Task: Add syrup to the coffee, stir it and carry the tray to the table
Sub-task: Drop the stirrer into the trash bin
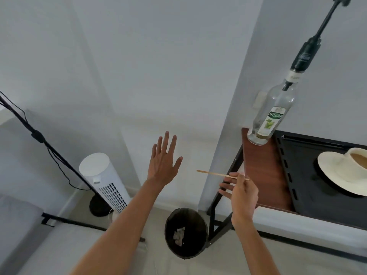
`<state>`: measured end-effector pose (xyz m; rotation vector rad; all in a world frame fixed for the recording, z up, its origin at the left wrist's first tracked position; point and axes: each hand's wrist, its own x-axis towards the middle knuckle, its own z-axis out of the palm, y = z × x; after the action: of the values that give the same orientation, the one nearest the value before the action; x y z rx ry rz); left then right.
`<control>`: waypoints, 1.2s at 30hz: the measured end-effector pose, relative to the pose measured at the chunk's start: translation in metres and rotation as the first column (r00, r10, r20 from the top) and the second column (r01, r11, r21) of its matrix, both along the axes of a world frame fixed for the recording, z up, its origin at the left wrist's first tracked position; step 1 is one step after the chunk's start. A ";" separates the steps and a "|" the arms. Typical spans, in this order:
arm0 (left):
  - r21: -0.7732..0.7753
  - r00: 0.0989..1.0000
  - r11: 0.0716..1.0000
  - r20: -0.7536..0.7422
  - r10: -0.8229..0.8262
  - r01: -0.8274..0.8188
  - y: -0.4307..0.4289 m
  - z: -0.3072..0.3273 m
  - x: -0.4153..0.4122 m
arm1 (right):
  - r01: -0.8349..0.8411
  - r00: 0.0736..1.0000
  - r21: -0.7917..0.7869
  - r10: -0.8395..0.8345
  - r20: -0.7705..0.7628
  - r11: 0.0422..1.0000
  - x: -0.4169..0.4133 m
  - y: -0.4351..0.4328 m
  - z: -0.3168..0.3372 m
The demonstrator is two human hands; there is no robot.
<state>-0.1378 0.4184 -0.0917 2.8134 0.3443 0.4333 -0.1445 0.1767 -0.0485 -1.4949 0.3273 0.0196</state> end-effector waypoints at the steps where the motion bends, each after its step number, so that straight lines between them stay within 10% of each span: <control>1: 0.020 1.000 1.000 -0.016 -0.011 0.011 0.002 -0.012 0.004 | -0.005 1.000 -0.048 0.006 0.021 0.999 -0.002 0.009 -0.007; 17: 0.102 0.989 0.994 0.150 0.009 -0.025 0.024 -0.216 0.100 | -0.082 0.992 -0.392 0.039 -0.117 0.916 0.009 0.046 -0.282; 36: 0.151 0.913 0.985 0.408 0.019 -0.088 0.032 -0.257 0.145 | -0.447 0.892 -0.636 0.262 -0.368 0.629 0.021 0.061 -0.477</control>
<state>0.0073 0.4502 -0.3490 2.7762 0.3062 1.0841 -0.1231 0.2378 -0.5250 -2.3362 0.2285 0.4530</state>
